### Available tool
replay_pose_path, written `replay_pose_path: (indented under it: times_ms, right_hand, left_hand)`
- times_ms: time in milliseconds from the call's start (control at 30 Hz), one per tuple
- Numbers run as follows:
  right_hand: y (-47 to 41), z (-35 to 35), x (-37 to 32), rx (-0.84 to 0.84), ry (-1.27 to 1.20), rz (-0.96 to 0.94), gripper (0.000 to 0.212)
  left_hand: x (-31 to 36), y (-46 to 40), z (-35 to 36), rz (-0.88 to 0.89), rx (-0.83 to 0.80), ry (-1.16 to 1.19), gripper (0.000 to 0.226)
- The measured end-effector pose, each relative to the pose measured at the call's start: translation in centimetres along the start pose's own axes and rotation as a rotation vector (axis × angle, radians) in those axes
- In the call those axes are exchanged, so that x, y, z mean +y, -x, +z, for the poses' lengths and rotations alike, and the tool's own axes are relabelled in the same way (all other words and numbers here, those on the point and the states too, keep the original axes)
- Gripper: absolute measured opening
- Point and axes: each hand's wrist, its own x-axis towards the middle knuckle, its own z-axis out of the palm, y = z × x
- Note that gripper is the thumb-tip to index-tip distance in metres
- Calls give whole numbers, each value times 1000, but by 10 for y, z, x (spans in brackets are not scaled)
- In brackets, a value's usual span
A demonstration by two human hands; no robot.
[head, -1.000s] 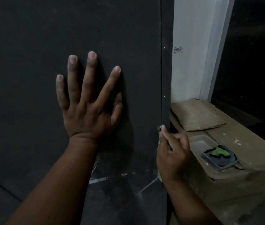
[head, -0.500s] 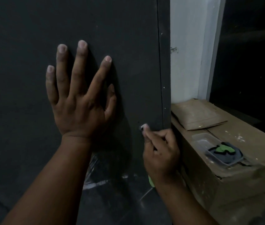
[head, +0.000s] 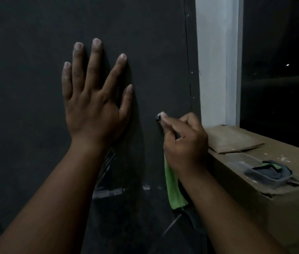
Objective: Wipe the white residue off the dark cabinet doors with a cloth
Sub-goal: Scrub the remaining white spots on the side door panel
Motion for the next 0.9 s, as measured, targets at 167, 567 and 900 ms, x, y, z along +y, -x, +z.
replay_pose_path:
  times_ms: [167, 567, 900]
  right_hand:
    - [-13, 6, 3, 117, 56, 23, 15]
    - [23, 22, 7, 168, -5, -39, 19]
    - [16, 9, 6, 186, 47, 29, 17]
  left_hand:
    - [-12, 26, 1, -4, 43, -20, 57]
    - [-20, 41, 7, -21, 66, -24, 64]
    - [-22, 54, -6, 10, -13, 30, 63]
